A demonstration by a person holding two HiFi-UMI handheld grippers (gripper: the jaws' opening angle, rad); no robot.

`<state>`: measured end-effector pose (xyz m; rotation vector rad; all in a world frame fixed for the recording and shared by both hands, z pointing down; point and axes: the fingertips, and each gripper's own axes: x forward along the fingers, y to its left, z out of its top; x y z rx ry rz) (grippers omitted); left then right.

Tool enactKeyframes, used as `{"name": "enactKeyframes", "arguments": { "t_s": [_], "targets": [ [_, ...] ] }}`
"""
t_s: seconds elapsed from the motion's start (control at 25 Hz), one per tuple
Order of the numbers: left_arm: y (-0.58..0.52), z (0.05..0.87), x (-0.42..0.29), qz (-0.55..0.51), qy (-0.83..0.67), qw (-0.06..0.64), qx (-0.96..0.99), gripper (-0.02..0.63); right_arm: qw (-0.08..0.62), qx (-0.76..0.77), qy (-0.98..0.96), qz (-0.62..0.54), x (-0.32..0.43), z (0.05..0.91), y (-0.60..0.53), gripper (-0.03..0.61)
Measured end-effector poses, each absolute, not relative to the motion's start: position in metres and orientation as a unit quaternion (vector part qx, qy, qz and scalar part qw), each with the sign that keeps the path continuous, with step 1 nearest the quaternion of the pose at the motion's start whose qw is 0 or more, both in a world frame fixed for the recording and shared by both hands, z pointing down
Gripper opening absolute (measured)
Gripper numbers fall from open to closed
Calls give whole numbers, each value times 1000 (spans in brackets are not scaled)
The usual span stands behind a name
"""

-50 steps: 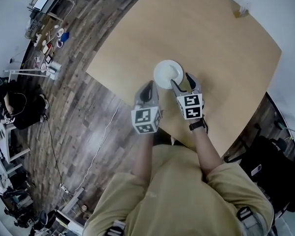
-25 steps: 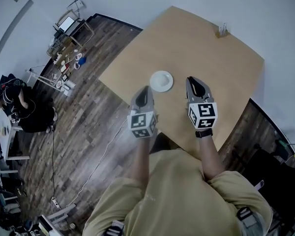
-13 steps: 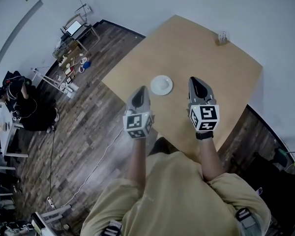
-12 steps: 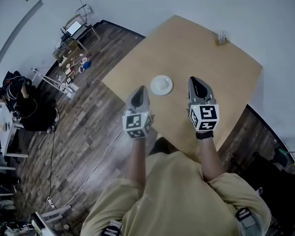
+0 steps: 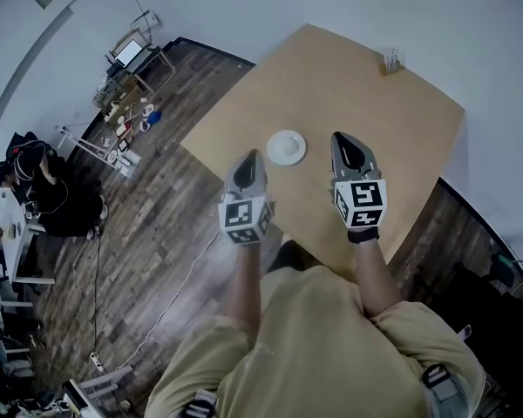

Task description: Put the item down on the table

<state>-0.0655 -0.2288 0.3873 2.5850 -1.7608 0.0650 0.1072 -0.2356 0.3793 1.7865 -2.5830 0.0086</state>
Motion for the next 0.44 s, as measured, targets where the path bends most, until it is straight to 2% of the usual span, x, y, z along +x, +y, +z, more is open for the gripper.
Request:
{"name": "enactKeyframes", "arguments": {
  "t_s": [0.44],
  "targets": [
    [-254, 409, -79, 27, -562, 32, 826, 2, 19, 565, -825, 15, 88, 400, -258, 8]
  ]
}}
